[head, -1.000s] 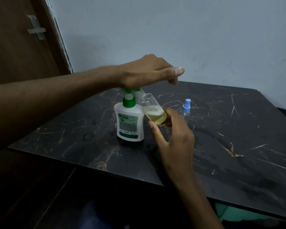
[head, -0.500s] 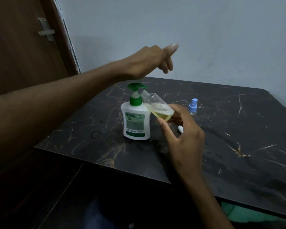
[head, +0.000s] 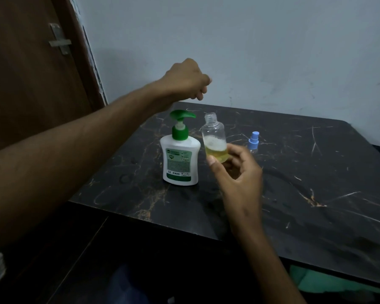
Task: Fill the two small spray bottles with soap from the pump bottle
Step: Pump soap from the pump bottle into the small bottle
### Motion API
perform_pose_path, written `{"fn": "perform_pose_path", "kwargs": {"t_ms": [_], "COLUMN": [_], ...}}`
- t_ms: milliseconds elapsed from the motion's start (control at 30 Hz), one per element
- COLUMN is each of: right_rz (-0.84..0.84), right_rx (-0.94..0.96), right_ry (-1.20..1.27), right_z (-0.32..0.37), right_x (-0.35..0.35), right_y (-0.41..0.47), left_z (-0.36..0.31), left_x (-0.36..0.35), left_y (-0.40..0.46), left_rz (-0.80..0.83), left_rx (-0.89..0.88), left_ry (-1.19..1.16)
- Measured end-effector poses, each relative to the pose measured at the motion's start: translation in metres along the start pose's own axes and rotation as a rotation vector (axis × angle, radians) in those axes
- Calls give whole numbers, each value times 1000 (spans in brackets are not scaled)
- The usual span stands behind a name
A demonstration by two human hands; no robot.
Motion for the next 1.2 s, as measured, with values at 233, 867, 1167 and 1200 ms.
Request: {"fn": "perform_pose_path", "kwargs": {"t_ms": [233, 867, 1167, 1200], "right_rz": [18, -20, -6, -4], "right_rx": [5, 89, 106, 104], "right_ry": [-25, -125, -154, -158], "right_z": [-6, 6, 7, 7], "right_x": [2, 1, -2, -2], "right_y": [-2, -8, -8, -7], "left_z": [2, -4, -5, -5], "left_x": [-5, -5, -9, -10], "left_y": [2, -14, -14, -14], "left_rz": [-109, -205, -224, -226], "left_rx": [56, -30, -74, -78], "left_ry": [263, 385, 464, 477]}}
Point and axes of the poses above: each hand's wrist, its own y-axis towards the middle knuckle, its own x-axis out of the back of the hand, z = x × y, the point moved 7 cm from there along y, towards the middle knuckle, and after that the axes turned 4 degrees about x, right-handed, at the moved point
